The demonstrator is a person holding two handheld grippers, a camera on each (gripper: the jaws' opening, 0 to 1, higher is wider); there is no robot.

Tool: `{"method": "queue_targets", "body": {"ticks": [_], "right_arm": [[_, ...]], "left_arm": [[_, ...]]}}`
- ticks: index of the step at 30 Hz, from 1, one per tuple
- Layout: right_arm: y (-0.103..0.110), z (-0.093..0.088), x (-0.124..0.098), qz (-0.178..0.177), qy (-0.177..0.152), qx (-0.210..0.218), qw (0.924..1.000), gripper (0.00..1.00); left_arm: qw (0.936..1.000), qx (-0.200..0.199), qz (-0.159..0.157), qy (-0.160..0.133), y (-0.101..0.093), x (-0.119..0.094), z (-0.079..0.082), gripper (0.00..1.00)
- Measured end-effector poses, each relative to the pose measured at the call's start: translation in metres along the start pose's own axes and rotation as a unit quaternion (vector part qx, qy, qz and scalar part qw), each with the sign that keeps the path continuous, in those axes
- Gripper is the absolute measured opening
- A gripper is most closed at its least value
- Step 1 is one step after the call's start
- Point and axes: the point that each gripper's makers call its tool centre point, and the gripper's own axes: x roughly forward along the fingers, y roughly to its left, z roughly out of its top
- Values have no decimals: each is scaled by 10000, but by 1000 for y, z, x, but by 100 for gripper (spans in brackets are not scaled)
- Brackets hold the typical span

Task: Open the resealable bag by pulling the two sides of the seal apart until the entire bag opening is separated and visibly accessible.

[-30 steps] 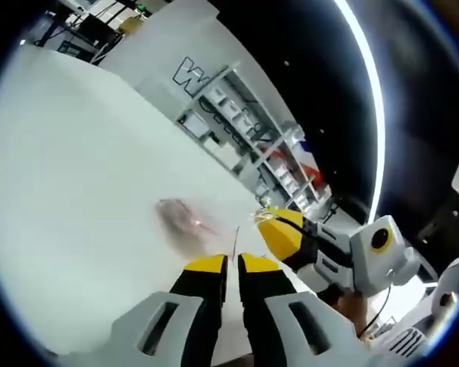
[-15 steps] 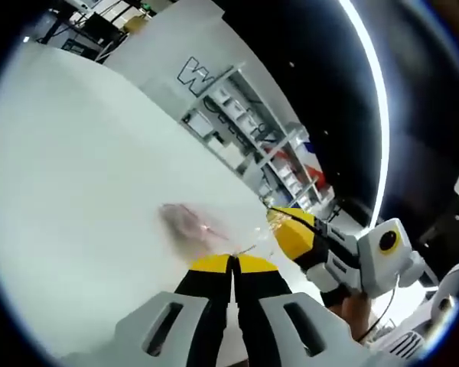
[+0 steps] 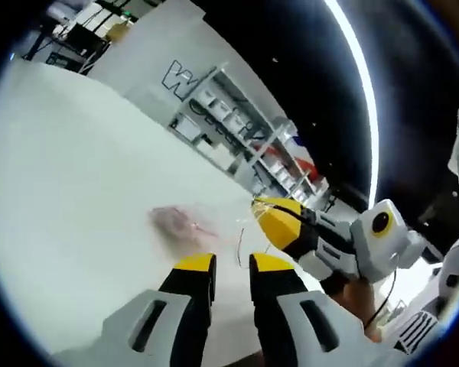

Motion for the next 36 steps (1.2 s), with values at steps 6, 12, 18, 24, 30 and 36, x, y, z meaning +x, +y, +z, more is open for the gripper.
{"method": "queue_targets", "body": {"ticks": [6,12,18,24,30,36], "right_arm": [[-3,1,0,-32,-53,90,9999,0],[-13,2,2,-94,-177,372,9991,0],[-21,3,4,-138,-230,539,9982,0],[-24,4,4,-178,-248,585,9978,0],[-30,8,5,-202,-353,706,9967,0],[-34,11,4,-231,-389,720,9964,0]], "left_arm": [[9816,1896,181,-118,-1,-4,19,44],[9352,3500,419,-324,2,7,43,62],[9335,3551,203,-457,4,32,52,70],[9493,3135,-62,-232,13,41,32,68],[9518,3052,-109,-273,15,39,34,69],[9494,3136,-72,-140,16,40,28,69]]}}
